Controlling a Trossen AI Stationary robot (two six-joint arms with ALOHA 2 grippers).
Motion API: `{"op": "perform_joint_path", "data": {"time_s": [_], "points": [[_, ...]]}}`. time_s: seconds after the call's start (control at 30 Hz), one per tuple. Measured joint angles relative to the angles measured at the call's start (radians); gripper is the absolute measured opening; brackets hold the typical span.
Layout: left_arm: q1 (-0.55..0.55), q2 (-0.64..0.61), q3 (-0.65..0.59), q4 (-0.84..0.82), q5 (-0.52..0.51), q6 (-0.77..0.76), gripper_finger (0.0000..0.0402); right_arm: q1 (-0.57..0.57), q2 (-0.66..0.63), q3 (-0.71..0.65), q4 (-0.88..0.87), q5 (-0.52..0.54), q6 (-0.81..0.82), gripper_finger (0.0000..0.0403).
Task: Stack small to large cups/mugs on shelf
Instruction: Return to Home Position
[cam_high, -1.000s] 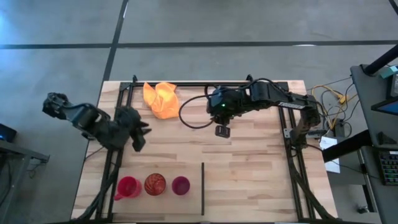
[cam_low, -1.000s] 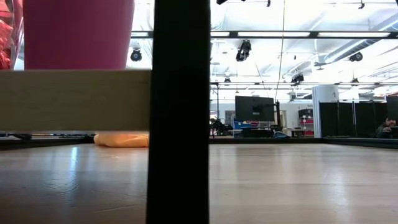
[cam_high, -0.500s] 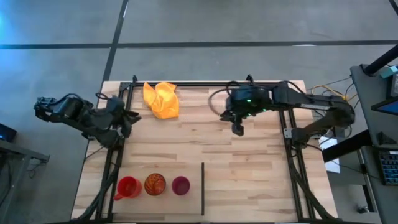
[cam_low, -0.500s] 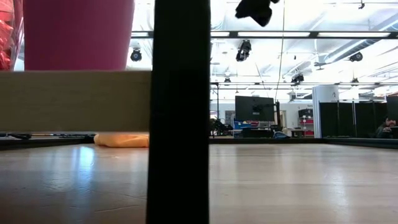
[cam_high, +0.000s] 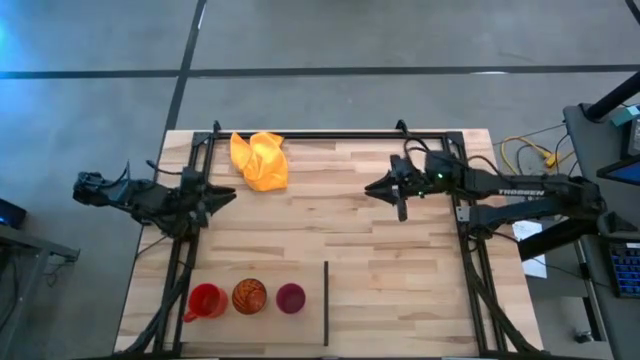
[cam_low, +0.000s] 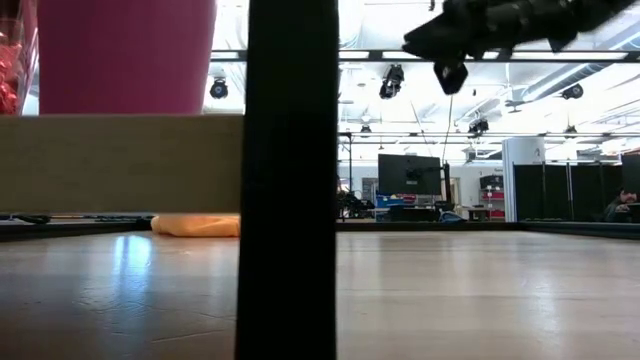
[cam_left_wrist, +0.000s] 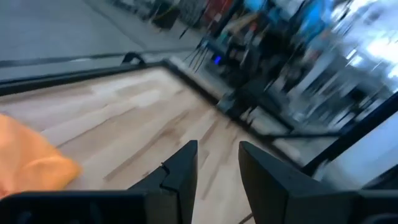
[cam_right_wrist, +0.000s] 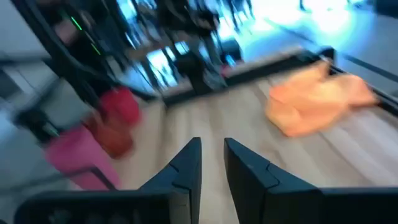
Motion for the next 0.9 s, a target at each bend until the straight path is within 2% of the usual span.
{"op": "perform_joint_path", "data": {"time_s": [0.13, 0.23, 0.33, 0.57, 0.9], "points": [[0.000, -0.117, -0.026, 0.020, -0.001, 0.040, 0.0102, -0.020, -0.029, -0.146, 0.314, -0.039, 0.144, 0.0063], [0.000, -0.186, -0.024, 0.022, -0.003, 0.128, 0.0102, -0.020, -0.041, -0.203, 0.428, -0.039, 0.182, 0.0063], [0.000, -0.224, -0.017, 0.034, -0.011, 0.154, 0.0102, -0.021, -0.070, -0.220, 0.380, -0.048, 0.222, 0.0063], [0.000, -0.184, -0.021, 0.013, 0.026, 0.182, 0.0102, -0.017, -0.242, -0.226, 0.163, -0.060, 0.241, 0.0063], [0.000, -0.202, -0.019, 0.022, 0.022, 0.190, 0.0102, -0.017, -0.427, -0.306, 0.159, -0.056, 0.166, 0.0063]]}}
